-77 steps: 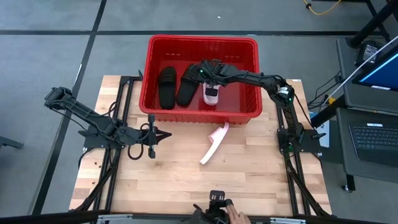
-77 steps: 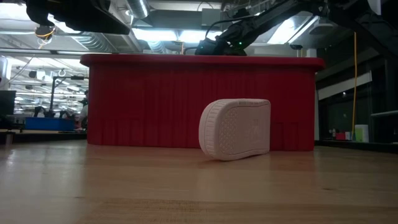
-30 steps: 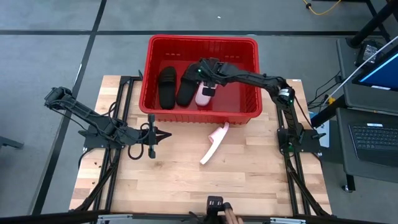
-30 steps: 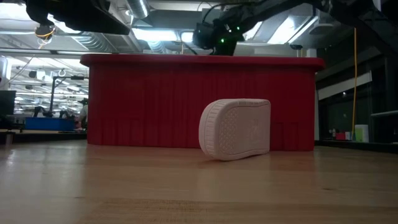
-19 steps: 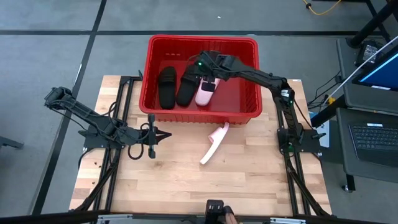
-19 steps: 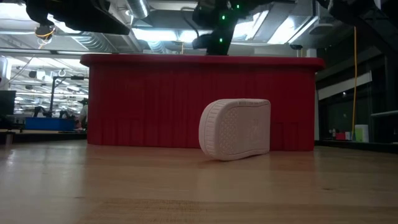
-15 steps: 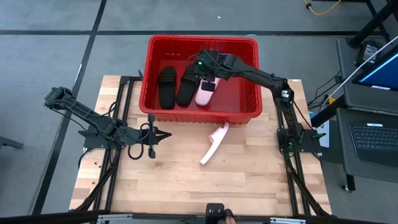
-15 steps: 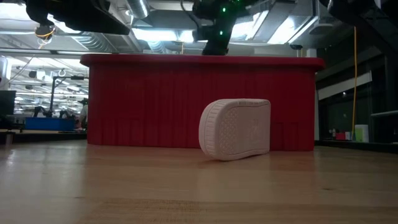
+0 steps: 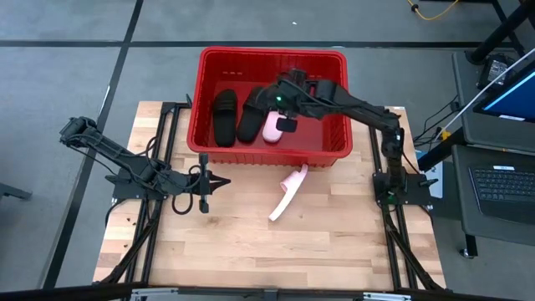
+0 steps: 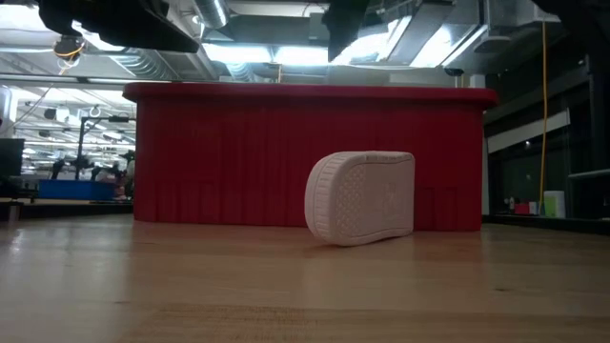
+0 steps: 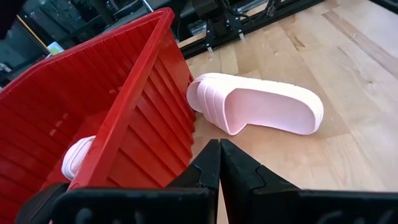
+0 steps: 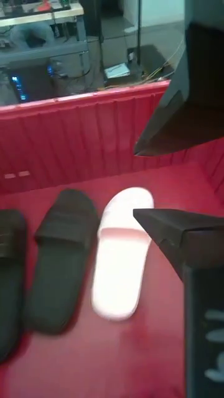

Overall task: Pick and place slides into bin
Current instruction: Put the pink slide into the red bin

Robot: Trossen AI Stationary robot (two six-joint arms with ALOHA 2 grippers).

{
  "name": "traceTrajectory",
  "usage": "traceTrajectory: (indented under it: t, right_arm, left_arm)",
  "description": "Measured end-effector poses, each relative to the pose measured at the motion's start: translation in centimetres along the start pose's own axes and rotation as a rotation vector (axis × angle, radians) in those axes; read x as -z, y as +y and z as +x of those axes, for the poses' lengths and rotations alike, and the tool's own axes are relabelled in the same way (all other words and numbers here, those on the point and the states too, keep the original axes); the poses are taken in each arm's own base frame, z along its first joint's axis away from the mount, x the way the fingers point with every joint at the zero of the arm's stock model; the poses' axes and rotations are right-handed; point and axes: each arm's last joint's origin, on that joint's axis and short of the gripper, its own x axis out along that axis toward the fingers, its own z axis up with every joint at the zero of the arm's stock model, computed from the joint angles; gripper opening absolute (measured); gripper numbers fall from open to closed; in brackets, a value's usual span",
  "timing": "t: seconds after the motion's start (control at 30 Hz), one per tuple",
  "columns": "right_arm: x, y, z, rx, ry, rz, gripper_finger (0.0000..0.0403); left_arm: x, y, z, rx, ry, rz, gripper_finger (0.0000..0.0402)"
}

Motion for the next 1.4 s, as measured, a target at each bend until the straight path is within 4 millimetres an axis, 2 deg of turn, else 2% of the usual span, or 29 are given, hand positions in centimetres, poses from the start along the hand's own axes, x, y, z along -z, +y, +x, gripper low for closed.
traceTrajectory:
  t: [0.1,0.3,0.6,1.0,1.13,1.4]
  right_arm:
    - [0.0,0.6,-1.8,-0.012,-0.038,0.037,0.0147]
    - [-0.4,2.7,-3.9,-0.067,-0.074,0.059,0.0127]
    - [-0.5,5.1,-5.5,-0.188,-0.089,0.062,0.001]
    - [-0.7,7.9,-7.2,-0.36,-0.111,0.1,0.0007]
    - [-0.4,10.4,-6.9,-0.382,-0.07,0.06,0.0004]
    - [1.2,17.0,-4.2,-0.407,0.043,-0.031,0.0003]
  left_arm:
    - [0.0,0.0,0.0,0.001,0.0,-0.016,0.0002]
    - [0.0,0.0,0.0,-0.001,0.0,-0.016,0.0005]
    - [-0.2,0.1,0.0,-0.012,-0.013,-0.027,0.0003]
    - [-0.2,0.0,0.1,-0.006,-0.018,-0.123,0.0003]
    - [0.0,-1.0,0.5,0.057,0.001,-0.094,0.0002]
    - [-0.5,-2.7,1.3,0.112,-0.055,-0.013,0.0002]
